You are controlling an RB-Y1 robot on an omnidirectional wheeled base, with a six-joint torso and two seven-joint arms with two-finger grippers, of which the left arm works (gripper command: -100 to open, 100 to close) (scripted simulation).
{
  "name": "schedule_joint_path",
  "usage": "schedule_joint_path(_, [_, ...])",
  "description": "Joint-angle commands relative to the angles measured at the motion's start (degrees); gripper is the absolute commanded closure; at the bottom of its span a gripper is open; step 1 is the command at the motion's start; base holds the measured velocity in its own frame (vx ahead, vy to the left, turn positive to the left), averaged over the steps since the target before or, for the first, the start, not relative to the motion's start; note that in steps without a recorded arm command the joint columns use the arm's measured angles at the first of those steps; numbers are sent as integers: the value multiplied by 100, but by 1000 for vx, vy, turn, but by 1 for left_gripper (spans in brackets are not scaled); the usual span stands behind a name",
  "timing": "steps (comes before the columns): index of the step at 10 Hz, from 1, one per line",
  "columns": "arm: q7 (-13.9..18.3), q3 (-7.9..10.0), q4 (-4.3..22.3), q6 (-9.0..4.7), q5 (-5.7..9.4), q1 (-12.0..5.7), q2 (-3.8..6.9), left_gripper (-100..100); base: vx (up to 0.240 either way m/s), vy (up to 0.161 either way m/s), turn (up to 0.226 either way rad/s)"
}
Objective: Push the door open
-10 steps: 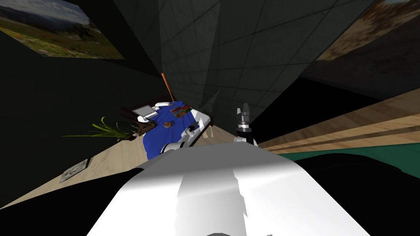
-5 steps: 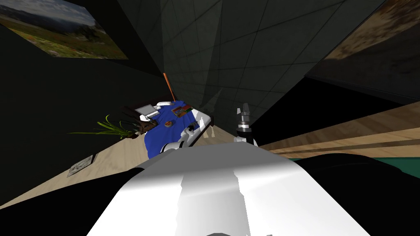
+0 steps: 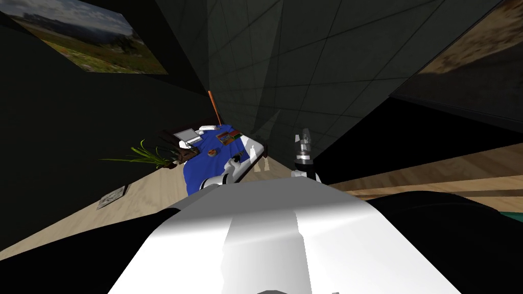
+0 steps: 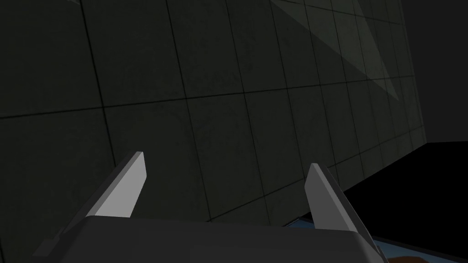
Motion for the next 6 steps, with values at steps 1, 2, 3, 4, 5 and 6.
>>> schedule_joint_path(1, [204, -193, -137, 116, 22, 71, 30, -100, 28, -36, 37])
schedule_joint_path(2, [321, -60, -135, 221, -65, 47, 30, -100, 17, -20, 61])
schedule_joint_path(3, [321, -60, -135, 221, -65, 47, 30, -100, 9, -11, 46])
schedule_joint_path(4, [321, -60, -135, 221, -65, 47, 30, -100, 6, -10, 8])
schedule_joint_path(5, [437, 74, -134, 326, -152, 23, 30, -100, 2, -2, 38])
schedule_joint_path(6, [495, 141, -133, 378, -195, 11, 30, -100, -2, 4, 49])
